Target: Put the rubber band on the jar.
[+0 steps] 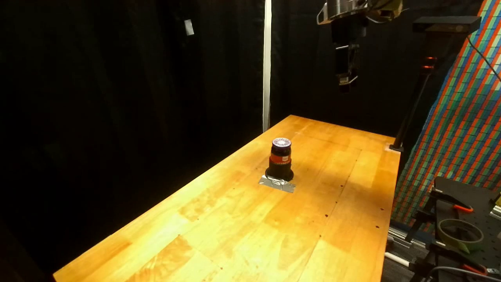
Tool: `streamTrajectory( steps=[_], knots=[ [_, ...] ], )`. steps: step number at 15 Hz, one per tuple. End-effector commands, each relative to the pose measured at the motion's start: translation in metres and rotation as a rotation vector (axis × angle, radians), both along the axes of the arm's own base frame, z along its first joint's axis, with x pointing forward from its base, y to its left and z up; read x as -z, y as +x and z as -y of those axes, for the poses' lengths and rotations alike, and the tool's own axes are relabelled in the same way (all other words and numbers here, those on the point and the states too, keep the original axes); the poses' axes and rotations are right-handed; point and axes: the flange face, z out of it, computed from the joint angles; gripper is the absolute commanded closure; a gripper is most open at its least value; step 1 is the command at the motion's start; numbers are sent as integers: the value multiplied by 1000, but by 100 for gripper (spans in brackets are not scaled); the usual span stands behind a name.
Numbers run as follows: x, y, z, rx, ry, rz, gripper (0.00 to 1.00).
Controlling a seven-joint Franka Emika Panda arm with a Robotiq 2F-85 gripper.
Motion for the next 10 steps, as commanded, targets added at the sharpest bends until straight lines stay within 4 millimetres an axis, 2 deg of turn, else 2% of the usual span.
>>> streamTrajectory(
  steps=[1,5,10],
  knots=[
    [12,64,3,-90,-1,-12,0],
    [43,115,-6,-127,26,8,0],
    [98,143,-16,-165,31,21,0]
  ],
)
